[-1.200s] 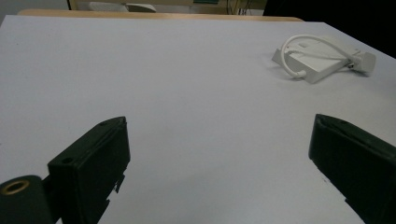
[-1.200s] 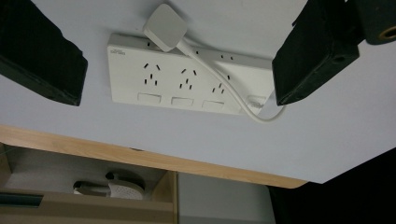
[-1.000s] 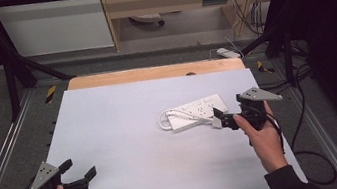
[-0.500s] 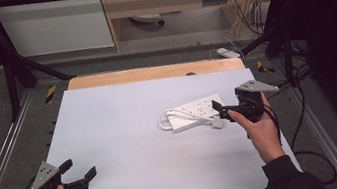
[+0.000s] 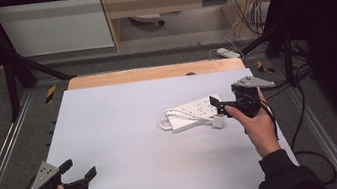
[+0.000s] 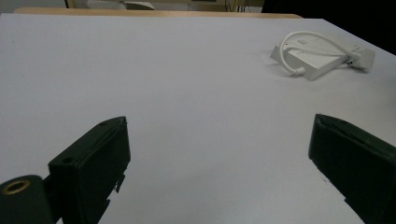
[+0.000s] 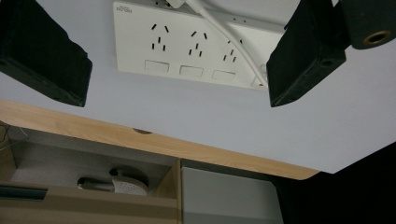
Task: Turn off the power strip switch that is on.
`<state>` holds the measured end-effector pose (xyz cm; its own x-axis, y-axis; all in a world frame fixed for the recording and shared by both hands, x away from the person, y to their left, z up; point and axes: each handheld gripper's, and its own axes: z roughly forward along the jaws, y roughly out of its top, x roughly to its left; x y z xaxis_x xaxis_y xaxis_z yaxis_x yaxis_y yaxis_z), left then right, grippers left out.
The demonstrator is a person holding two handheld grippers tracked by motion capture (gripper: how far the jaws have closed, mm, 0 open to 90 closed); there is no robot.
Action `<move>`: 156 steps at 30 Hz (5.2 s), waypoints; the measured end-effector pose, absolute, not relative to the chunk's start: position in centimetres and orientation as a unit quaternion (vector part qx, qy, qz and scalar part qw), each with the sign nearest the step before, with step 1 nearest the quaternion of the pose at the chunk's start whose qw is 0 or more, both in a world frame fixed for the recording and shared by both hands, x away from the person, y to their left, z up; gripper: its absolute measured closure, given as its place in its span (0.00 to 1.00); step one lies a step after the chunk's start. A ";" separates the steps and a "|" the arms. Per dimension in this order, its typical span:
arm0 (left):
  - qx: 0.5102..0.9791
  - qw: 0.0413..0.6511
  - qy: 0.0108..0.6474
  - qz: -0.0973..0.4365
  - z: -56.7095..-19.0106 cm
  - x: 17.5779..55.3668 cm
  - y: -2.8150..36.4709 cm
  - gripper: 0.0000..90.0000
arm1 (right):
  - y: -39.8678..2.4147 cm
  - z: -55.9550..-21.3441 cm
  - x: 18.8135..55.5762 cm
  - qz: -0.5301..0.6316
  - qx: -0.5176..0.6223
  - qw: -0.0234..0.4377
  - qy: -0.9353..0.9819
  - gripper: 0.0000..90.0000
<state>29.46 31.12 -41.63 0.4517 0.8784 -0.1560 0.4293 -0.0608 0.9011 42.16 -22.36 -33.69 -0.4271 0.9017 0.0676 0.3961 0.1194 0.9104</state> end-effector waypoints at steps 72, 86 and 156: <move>0.698 0.495 0.473 0.211 -41.8 29.6 31.0 0.07 | -19.6 -36.2 48.5 0.455 0.463 0.292 0.702 1.00; 0.700 0.494 0.471 0.212 -41.8 29.6 30.9 0.07 | -19.1 -37.0 49.1 0.444 0.468 0.286 0.709 1.00; 0.705 0.488 0.469 0.209 -42.0 29.6 30.8 0.07 | -16.7 -42.4 50.8 0.378 0.499 0.258 0.736 1.00</move>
<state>29.59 30.76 -41.96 0.4726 0.8661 -0.1629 0.4573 -0.0830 0.8854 50.85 -16.66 -42.41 -0.3687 0.9295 -0.0024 0.5390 0.2159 0.8142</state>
